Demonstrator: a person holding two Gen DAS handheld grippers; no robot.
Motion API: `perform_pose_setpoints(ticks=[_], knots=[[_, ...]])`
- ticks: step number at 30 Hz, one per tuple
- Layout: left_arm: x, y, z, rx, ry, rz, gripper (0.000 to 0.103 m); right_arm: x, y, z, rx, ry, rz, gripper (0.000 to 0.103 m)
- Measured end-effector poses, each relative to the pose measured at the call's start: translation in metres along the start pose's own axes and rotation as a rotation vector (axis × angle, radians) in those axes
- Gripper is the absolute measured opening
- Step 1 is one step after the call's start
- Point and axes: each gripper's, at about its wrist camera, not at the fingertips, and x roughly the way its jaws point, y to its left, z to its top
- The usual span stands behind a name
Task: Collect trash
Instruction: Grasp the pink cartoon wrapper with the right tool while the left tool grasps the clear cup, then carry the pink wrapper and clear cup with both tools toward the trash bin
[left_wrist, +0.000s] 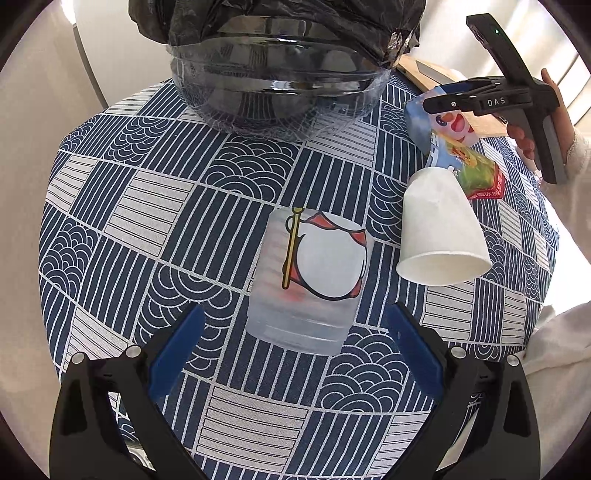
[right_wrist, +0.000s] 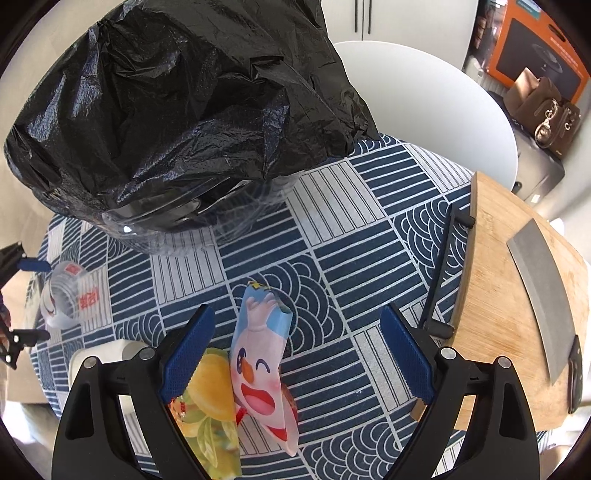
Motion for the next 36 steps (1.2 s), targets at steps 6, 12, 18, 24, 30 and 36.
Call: perform_pose_setpoints(ticks=[6, 12, 18, 24, 30, 36], knots=[[0.014, -0.011, 0.006, 0.043, 0.026, 0.016, 0.089, 0.008, -0.003, -0.002, 0.03, 0.02, 0.076, 0.024], [0.021, -0.012, 0.012, 0.041, 0.04, -0.001, 0.061, 0.001, 0.009, -0.001, -0.023, 0.009, 0.098, 0.017], [0.01, -0.009, 0.013, 0.04, 0.031, 0.024, 0.06, -0.018, 0.005, 0.0, -0.03, -0.027, 0.08, 0.016], [-0.003, -0.006, 0.003, 0.012, 0.011, 0.015, 0.06, -0.035, 0.003, 0.001, -0.038, -0.034, 0.039, 0.017], [-0.013, -0.006, -0.019, -0.028, 0.004, 0.036, 0.06, -0.055, 0.003, -0.003, -0.042, -0.053, 0.018, 0.017], [-0.027, -0.007, -0.039, -0.069, -0.016, 0.071, 0.06, -0.076, 0.008, -0.013, -0.048, -0.085, 0.012, 0.017]])
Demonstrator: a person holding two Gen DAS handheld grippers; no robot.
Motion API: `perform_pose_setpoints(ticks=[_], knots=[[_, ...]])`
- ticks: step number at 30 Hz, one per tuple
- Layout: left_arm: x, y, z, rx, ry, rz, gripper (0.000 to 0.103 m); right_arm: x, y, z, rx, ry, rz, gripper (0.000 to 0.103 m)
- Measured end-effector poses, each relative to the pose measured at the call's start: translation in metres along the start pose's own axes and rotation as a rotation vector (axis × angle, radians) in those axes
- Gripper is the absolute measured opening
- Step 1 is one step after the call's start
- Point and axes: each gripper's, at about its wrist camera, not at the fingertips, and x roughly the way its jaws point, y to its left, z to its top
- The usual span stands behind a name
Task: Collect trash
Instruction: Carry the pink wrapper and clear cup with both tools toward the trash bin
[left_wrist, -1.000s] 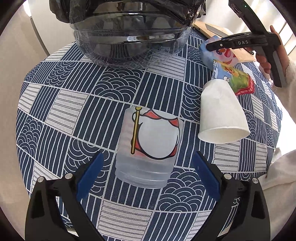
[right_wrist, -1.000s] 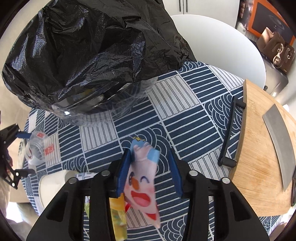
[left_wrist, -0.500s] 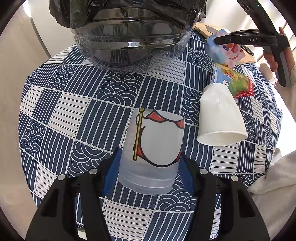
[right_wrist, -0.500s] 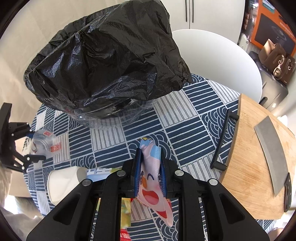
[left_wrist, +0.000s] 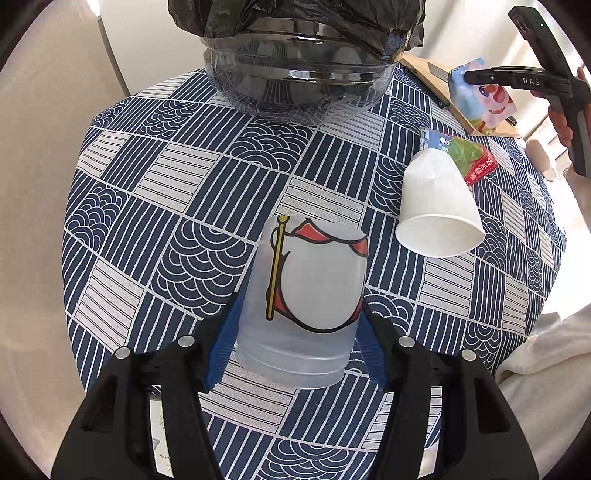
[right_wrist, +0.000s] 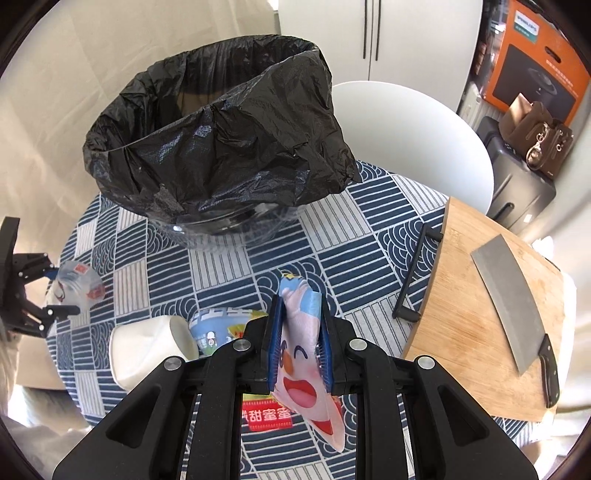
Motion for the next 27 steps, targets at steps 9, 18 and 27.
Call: perform_pose_setpoints(ticks=[9, 18, 27], knots=[[-0.029, 0.002, -0.019, -0.031, -0.036, 0.047, 0.06, -0.023, 0.015, -0.015, -0.018, -0.041, 0.002, 0.017], [-0.057, 0.001, -0.015, -0.024, -0.056, 0.119, 0.06, -0.052, 0.032, -0.012, -0.063, -0.105, 0.004, 0.017], [-0.088, 0.0, 0.008, 0.004, -0.12, 0.173, 0.06, -0.084, 0.036, 0.002, -0.097, -0.186, -0.026, 0.017]])
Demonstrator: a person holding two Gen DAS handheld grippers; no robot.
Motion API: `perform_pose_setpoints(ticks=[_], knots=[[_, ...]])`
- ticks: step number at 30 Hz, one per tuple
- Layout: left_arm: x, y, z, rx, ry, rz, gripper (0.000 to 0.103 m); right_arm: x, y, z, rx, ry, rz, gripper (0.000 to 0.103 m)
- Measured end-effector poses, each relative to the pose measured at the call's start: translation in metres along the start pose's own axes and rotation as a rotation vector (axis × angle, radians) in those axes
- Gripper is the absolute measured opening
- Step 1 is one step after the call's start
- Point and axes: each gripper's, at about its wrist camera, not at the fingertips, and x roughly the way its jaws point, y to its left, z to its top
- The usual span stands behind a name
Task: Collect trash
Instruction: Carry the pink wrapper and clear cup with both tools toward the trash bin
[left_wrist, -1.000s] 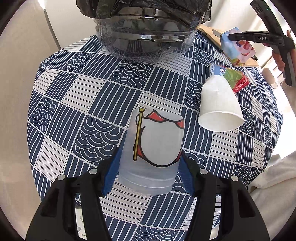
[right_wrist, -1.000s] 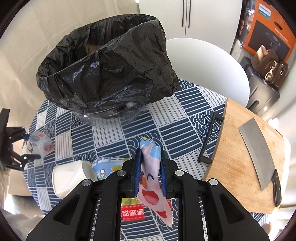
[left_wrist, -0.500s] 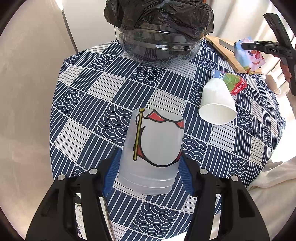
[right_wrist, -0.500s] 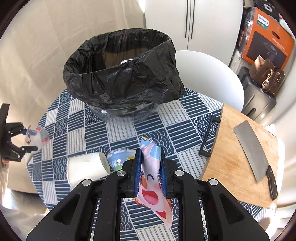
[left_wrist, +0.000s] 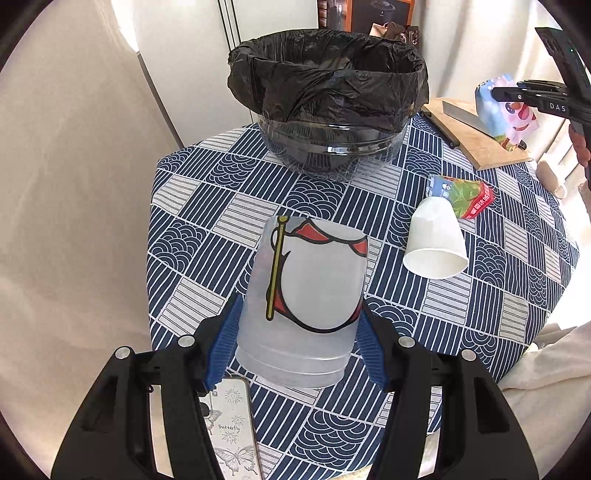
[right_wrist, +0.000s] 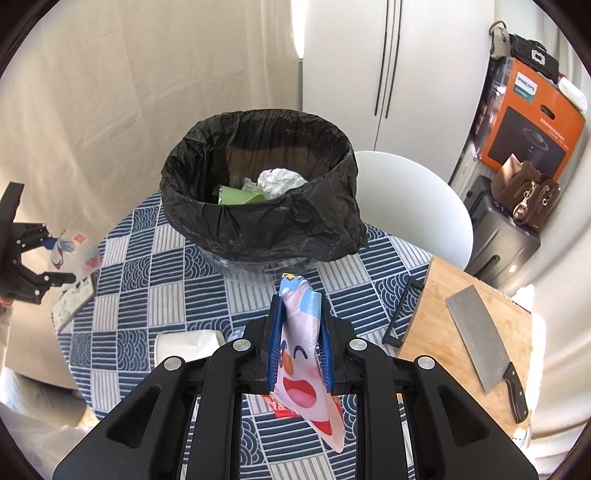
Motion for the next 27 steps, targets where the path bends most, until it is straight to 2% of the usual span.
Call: perform_pose_setpoints(ticks=[3, 11, 19, 27], knots=[[-0.011, 0.0, 0.011, 0.014, -0.028, 0.028, 0.06, -0.009, -0.002, 0.01, -0.01, -0.03, -0.008, 0.017], [-0.034, 0.007, 0.045, 0.035, -0.11, 0.046, 0.06, -0.028, -0.002, 0.037, -0.066, -0.088, -0.031, 0.017], [-0.048, 0.008, 0.082, 0.077, -0.185, 0.072, 0.061, -0.032, 0.001, 0.06, -0.1, -0.125, -0.032, 0.017], [-0.05, 0.014, 0.122, 0.085, -0.257, 0.038, 0.061, -0.027, -0.002, 0.087, -0.118, -0.165, -0.023, 0.017]])
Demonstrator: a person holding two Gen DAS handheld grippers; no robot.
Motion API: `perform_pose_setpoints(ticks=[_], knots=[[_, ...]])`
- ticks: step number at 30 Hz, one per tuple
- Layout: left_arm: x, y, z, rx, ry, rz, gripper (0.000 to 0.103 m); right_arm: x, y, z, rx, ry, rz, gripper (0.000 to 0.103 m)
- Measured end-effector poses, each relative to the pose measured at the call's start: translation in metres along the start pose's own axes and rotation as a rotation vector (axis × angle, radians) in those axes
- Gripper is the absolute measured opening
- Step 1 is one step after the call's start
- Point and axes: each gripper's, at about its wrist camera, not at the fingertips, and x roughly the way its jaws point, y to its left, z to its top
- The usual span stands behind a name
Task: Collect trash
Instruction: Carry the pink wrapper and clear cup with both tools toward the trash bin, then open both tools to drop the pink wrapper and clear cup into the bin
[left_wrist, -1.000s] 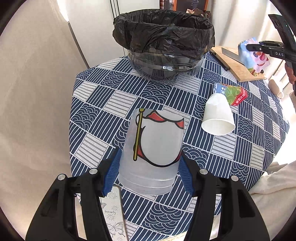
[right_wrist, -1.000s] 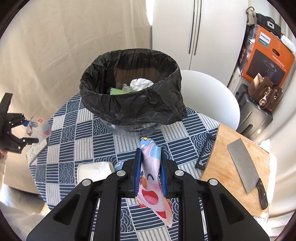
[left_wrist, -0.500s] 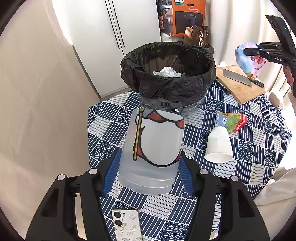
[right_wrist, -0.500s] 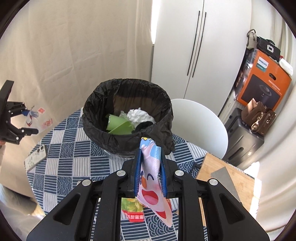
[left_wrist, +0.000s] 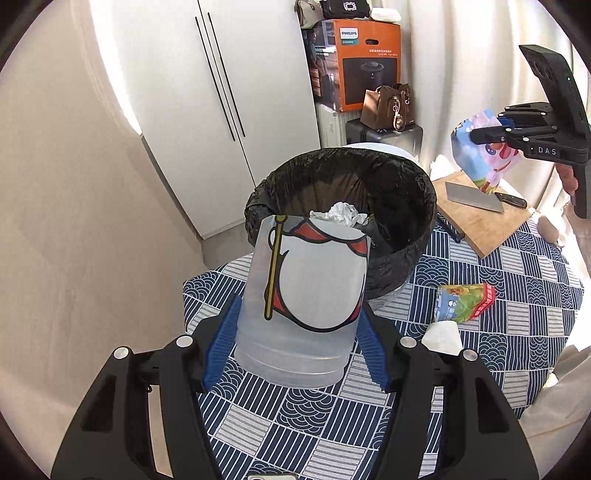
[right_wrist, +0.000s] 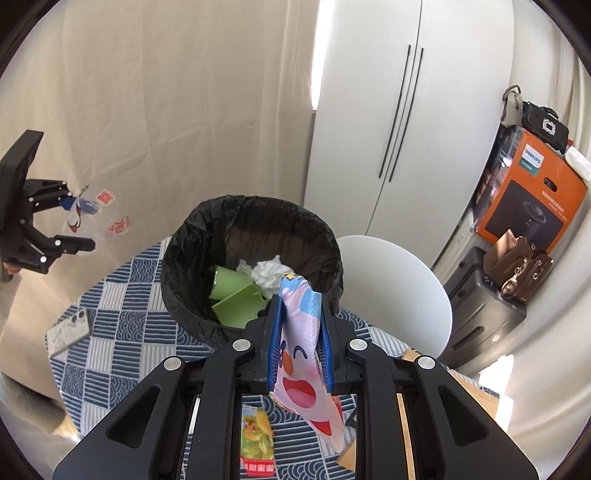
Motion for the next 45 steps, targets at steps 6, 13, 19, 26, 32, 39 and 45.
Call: perform_pose_setpoints(ticks=[6, 13, 19, 26, 32, 39, 45], knots=[[0.019, 0.005, 0.023, 0.005, -0.02, -0.028, 0.061, 0.012, -0.004, 0.013, 0.005, -0.037, 0.026, 0.017], [0.046, 0.004, 0.045, 0.0, -0.052, -0.099, 0.061, 0.025, -0.007, 0.027, 0.016, -0.095, 0.092, 0.017], [0.067, -0.002, 0.06, 0.019, -0.083, -0.182, 0.061, 0.048, -0.013, 0.035, 0.047, -0.093, 0.126, 0.017], [0.101, 0.001, 0.072, 0.014, -0.085, -0.243, 0.061, 0.08, -0.017, 0.042, 0.07, -0.087, 0.149, 0.017], [0.134, 0.001, 0.077, 0.031, -0.058, -0.282, 0.061, 0.109, -0.013, 0.049, 0.065, -0.083, 0.175, 0.017], [0.161, 0.0, 0.087, 0.093, -0.011, -0.265, 0.061, 0.144, -0.015, 0.058, 0.061, -0.057, 0.176, 0.018], [0.172, -0.001, 0.089, 0.132, -0.002, -0.236, 0.063, 0.159, -0.015, 0.057, 0.065, -0.038, 0.183, 0.019]])
